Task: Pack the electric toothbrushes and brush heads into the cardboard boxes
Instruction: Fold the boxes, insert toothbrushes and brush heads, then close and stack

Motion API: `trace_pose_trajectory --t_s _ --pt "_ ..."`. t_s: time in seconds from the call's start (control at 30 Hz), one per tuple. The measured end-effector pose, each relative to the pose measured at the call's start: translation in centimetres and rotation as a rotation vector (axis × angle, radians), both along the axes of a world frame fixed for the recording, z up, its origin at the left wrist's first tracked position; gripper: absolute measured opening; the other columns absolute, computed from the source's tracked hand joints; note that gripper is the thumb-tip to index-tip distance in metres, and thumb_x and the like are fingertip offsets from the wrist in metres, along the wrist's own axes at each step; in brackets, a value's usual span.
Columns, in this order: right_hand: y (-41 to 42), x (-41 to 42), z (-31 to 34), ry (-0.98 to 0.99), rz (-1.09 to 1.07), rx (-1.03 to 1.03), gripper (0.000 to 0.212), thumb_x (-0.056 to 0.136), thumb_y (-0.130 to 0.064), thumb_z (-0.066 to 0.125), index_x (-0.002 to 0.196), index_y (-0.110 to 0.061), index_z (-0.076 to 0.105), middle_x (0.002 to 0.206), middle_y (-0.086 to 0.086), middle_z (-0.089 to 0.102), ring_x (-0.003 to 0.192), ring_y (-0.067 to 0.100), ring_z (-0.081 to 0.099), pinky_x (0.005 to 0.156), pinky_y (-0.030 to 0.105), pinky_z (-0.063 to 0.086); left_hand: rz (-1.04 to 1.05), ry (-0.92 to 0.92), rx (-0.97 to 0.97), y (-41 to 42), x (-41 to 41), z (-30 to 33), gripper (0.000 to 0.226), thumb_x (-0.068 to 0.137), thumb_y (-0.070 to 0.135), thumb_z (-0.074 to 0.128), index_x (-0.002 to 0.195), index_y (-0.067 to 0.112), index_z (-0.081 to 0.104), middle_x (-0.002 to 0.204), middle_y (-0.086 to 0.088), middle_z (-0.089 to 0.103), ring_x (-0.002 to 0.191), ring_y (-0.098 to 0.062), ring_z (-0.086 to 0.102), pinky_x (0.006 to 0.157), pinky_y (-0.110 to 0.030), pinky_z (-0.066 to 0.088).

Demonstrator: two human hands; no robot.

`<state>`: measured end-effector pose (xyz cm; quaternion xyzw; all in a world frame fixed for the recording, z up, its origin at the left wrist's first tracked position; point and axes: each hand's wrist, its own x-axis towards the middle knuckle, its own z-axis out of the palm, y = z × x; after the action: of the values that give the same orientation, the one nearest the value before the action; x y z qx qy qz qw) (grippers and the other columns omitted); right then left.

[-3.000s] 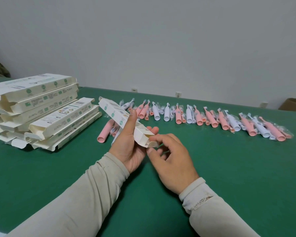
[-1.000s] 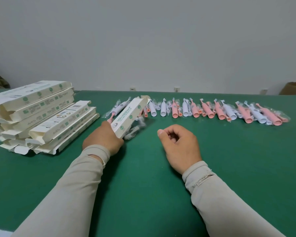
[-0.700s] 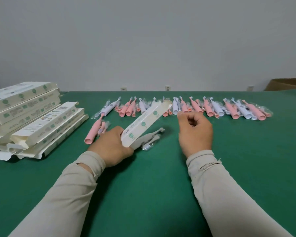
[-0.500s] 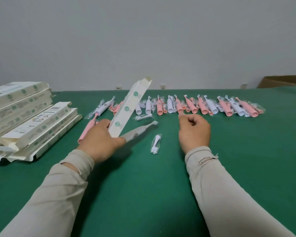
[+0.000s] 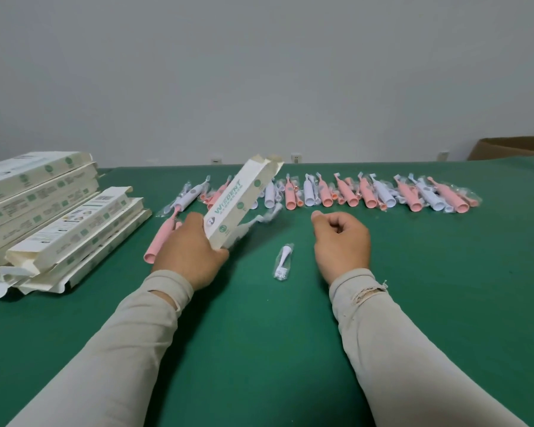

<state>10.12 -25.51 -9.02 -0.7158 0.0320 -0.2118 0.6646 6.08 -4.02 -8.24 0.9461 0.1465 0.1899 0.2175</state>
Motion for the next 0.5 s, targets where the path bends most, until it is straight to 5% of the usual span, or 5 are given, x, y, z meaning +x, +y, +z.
trace_pose_trajectory --t_s 0.3,0.5 --pt "-1.0 0.5 0.1 0.056 -0.069 0.057 0.031 0.09 -0.026 0.067 0.062 -0.018 0.055 0.042 -0.017 0.048 0.038 0.002 0.042 0.038 0.01 0.032 -0.018 -0.123 -0.187 0.0 -0.5 0.1 0.041 0.079 0.033 0.075 0.105 0.027 0.042 0.091 0.01 0.056 0.07 -0.005 0.05 0.051 -0.019 0.031" --pt "-1.6 0.8 0.3 0.162 -0.064 0.034 0.029 0.089 -0.029 0.065 0.063 -0.019 0.058 0.059 -0.002 0.06 0.053 0.017 0.055 0.053 0.024 0.04 0.008 -0.156 -0.384 -0.7 -0.5 0.0 0.033 0.077 0.03 0.076 0.094 0.02 0.05 0.082 0.008 0.058 0.067 -0.009 0.052 0.052 -0.025 0.033"
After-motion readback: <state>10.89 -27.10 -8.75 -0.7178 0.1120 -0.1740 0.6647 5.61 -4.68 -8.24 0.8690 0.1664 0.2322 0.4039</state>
